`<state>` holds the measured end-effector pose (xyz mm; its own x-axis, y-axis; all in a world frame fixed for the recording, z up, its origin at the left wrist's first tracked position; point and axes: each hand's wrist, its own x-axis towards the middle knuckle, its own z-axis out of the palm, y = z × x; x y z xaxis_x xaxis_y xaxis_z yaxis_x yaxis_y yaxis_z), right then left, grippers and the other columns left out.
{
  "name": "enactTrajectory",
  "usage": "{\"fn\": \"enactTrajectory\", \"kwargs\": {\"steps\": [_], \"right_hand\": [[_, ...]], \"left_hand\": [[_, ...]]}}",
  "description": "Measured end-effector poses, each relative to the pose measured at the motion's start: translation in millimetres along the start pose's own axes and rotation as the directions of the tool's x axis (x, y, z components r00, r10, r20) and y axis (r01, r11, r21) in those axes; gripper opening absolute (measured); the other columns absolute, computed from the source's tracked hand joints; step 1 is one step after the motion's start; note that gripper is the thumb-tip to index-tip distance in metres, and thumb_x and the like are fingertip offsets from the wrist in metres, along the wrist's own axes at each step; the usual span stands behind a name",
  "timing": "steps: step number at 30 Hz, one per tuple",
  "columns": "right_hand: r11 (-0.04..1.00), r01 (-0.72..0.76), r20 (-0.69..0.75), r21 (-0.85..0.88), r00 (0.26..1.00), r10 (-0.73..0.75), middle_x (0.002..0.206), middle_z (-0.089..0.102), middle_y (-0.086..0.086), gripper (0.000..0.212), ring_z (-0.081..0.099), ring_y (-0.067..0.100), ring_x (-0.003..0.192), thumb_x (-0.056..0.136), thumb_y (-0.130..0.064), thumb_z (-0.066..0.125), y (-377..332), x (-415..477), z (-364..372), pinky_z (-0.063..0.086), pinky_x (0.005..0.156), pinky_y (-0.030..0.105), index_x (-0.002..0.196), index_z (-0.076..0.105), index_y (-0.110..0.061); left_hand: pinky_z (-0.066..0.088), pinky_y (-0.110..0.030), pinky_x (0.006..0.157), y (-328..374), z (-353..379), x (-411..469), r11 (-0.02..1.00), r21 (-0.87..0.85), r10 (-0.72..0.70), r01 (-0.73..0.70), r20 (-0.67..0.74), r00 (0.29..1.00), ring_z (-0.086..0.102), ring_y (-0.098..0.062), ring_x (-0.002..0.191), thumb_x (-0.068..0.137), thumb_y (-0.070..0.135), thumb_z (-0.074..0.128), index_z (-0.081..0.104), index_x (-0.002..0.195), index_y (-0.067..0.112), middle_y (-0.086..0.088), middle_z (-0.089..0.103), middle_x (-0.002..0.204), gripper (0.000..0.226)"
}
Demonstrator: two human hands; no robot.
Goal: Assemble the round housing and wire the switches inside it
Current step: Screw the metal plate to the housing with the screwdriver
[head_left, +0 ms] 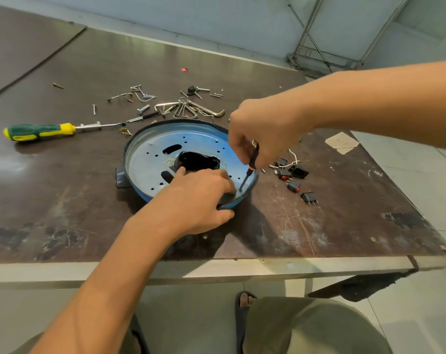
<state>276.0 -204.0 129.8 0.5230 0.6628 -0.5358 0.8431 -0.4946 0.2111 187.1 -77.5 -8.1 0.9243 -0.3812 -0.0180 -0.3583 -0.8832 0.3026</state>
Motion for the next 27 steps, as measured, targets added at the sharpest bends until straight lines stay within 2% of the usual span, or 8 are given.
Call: {"fn": "enactTrajectory", "kwargs": {"steps": [8, 10, 13, 16, 18, 21, 24, 27], "right_hand": [[0.996, 0.088, -0.320, -0.008, 0.944, -0.085, 0.071, 0.068, -0.017, 0.029, 0.057, 0.000, 0.063, 0.078, -0.031, 0.083, -3.7, -19.3, 15.4, 0.043, 0.056, 0.013, 0.106, 0.076, -0.026], [0.990, 0.035, -0.309, 0.134, 0.951, 0.008, 0.063, 0.061, -0.019, 0.022, 0.060, -0.003, 0.058, 0.076, -0.029, 0.084, -3.9, -20.2, 18.7, 0.041, 0.055, 0.006, 0.097, 0.078, -0.022], [0.943, -0.159, -0.267, 0.293, 0.933, 0.240, 0.058, 0.064, -0.013, 0.013, 0.063, 0.001, 0.053, 0.073, -0.028, 0.085, -4.4, -10.7, 17.3, 0.043, 0.045, 0.010, 0.081, 0.078, -0.021], [0.864, -0.310, -0.123, 0.398, 0.915, 0.385, 0.043, 0.062, -0.005, 0.016, 0.056, 0.008, 0.036, 0.076, -0.026, 0.083, -5.6, 1.7, 10.3, 0.041, 0.037, 0.014, 0.083, 0.075, -0.014], [0.860, -0.297, -0.031, 0.415, 0.940, 0.339, 0.044, 0.060, -0.005, 0.018, 0.054, 0.009, 0.036, 0.078, -0.023, 0.082, -6.2, 1.8, 3.8, 0.041, 0.039, 0.015, 0.090, 0.072, -0.013], [0.908, -0.176, 0.035, 0.380, 0.984, 0.175, 0.080, 0.072, 0.000, 0.025, 0.068, 0.016, 0.064, 0.078, -0.019, 0.082, -7.4, -7.9, -2.0, 0.052, 0.054, 0.024, 0.100, 0.069, -0.021], [0.978, -0.026, -0.173, 0.205, 0.983, 0.062, 0.085, 0.073, -0.008, 0.019, 0.068, 0.003, 0.070, 0.077, -0.019, 0.083, -8.2, -13.4, 0.9, 0.052, 0.060, 0.013, 0.093, 0.074, -0.024], [0.985, 0.064, -0.333, 0.161, 0.943, -0.007, 0.080, 0.075, -0.006, 0.019, 0.070, 0.007, 0.068, 0.077, -0.029, 0.085, -3.3, -15.8, 6.8, 0.053, 0.064, 0.013, 0.092, 0.078, -0.020]], "left_hand": [[0.028, -0.066, 0.111, 1.0, -1.1, 1.2, 1.000, -0.007, -0.012, 0.012, 0.010, 1.000, 0.050, -0.016, 0.123, 0.087, 0.052, 0.061, 0.058, 0.128, 0.033, 0.013, 0.052, 0.128, 0.046], [0.027, -0.066, 0.111, 1.4, -1.7, 1.4, 1.000, -0.015, -0.015, 0.016, 0.013, 1.000, 0.050, -0.014, 0.122, 0.087, 0.052, 0.061, 0.059, 0.127, 0.033, 0.014, 0.053, 0.126, 0.045], [0.026, -0.066, 0.111, 2.3, -2.2, 1.0, 0.999, -0.035, -0.011, 0.012, 0.006, 1.000, 0.050, -0.013, 0.121, 0.087, 0.051, 0.062, 0.059, 0.127, 0.034, 0.014, 0.053, 0.125, 0.043], [0.025, -0.067, 0.112, 2.1, -1.5, 0.2, 0.999, -0.033, -0.014, 0.014, 0.002, 1.000, 0.050, -0.014, 0.123, 0.087, 0.051, 0.062, 0.058, 0.130, 0.034, 0.015, 0.052, 0.127, 0.046], [0.024, -0.067, 0.112, 2.1, -1.5, -0.3, 0.999, -0.034, -0.012, 0.012, 0.005, 1.000, 0.049, -0.014, 0.124, 0.088, 0.050, 0.061, 0.057, 0.132, 0.034, 0.015, 0.052, 0.129, 0.047], [0.024, -0.066, 0.112, 2.2, -2.6, -0.6, 1.000, -0.027, -0.013, 0.014, 0.008, 1.000, 0.049, -0.015, 0.125, 0.088, 0.050, 0.060, 0.057, 0.132, 0.034, 0.013, 0.051, 0.132, 0.047], [0.024, -0.067, 0.111, 2.2, -2.6, -1.1, 1.000, -0.018, -0.008, 0.008, -0.003, 1.000, 0.049, -0.017, 0.125, 0.088, 0.050, 0.060, 0.058, 0.130, 0.033, 0.012, 0.051, 0.134, 0.046], [0.025, -0.067, 0.111, 2.3, -2.2, -0.9, 1.000, -0.023, -0.006, 0.006, -0.003, 1.000, 0.049, -0.017, 0.125, 0.088, 0.050, 0.061, 0.057, 0.132, 0.033, 0.012, 0.051, 0.134, 0.048]]}}
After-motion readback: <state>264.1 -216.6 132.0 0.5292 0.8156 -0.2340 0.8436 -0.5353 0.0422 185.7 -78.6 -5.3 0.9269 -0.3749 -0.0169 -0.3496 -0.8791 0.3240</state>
